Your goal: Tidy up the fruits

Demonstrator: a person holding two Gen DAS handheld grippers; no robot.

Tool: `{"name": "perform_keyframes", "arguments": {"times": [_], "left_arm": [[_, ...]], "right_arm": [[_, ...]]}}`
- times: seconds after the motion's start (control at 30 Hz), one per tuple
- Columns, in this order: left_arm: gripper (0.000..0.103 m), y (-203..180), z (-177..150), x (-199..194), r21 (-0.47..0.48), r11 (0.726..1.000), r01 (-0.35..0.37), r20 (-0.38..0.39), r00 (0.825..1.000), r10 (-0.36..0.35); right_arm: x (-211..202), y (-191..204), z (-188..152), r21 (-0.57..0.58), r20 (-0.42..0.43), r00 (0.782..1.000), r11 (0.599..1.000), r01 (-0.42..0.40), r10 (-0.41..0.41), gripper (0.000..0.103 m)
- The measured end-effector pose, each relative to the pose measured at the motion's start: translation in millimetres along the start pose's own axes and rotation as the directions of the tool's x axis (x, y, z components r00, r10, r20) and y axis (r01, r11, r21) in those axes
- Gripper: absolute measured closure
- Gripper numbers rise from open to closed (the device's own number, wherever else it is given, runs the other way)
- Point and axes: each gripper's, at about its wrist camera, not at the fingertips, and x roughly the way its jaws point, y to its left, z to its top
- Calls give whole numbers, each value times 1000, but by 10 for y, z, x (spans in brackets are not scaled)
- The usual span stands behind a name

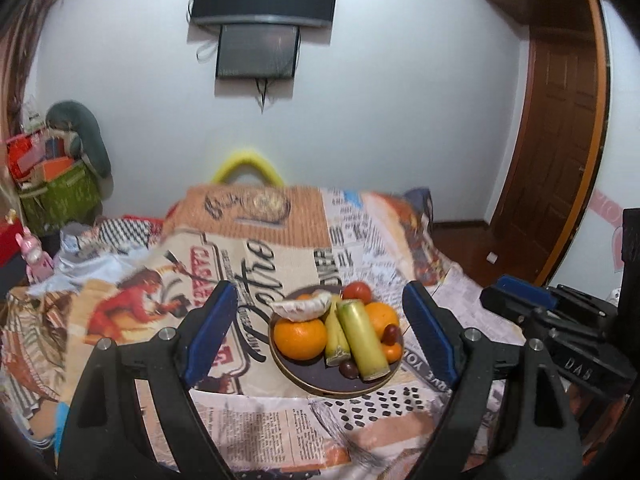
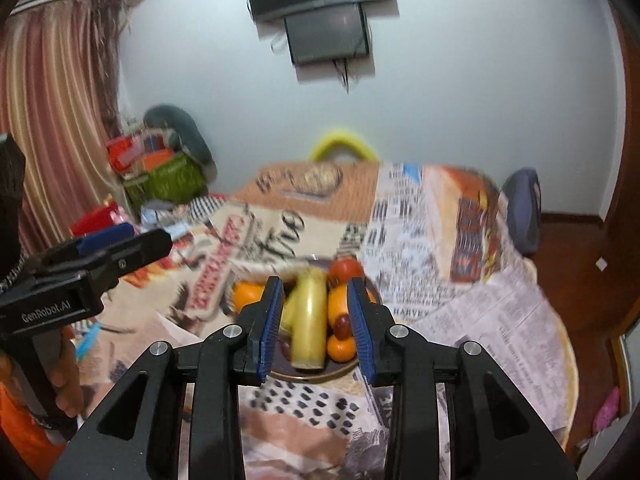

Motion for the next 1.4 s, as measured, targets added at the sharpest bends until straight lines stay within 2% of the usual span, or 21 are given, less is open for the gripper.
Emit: {"name": "perform_keyframes", "arguments": {"times": [0.2, 0.37, 0.53, 0.67, 0.73, 0.83, 0.97, 1.07, 1.4], "left_arm": [[18, -82, 76, -741, 23, 1000, 10, 121, 993, -13], [17, -165, 80, -1249, 57, 998, 13, 201, 979, -24], [11, -230, 33, -1588, 77, 997, 14, 250, 968, -33], [6, -269, -24, -1727, 82, 997, 10, 267, 963, -32], [4, -280, -50, -1762, 82, 997, 9, 270, 962, -31], [3, -272, -89, -1781, 81, 997, 11, 273, 961, -32], [1, -273, -102, -1771, 85, 996, 9, 272, 962, -32], [0, -284, -122, -1776, 84, 996, 10, 266, 963, -33], [0, -259, -146, -1772, 78, 997, 14, 260, 965, -34]], "right_arm": [[-564, 236, 118, -23, 124, 992, 1000, 7, -5, 69], [-973, 431, 140, -39, 217, 976, 999, 14, -5, 64], [-1215, 555, 113, -49, 285, 958, 998, 31, -15, 50], [-1299, 605, 81, -52, 312, 950, 998, 44, -26, 41], [-1325, 635, 62, -52, 330, 943, 996, 71, -50, 30], [-1369, 678, 25, -54, 352, 933, 993, 104, -78, 19], [-1394, 727, 1, -59, 352, 930, 990, 131, -102, 15], [-1432, 726, -25, -43, 364, 924, 989, 144, -118, 2], [-1503, 761, -69, -45, 374, 918, 986, 163, -135, 0]]}}
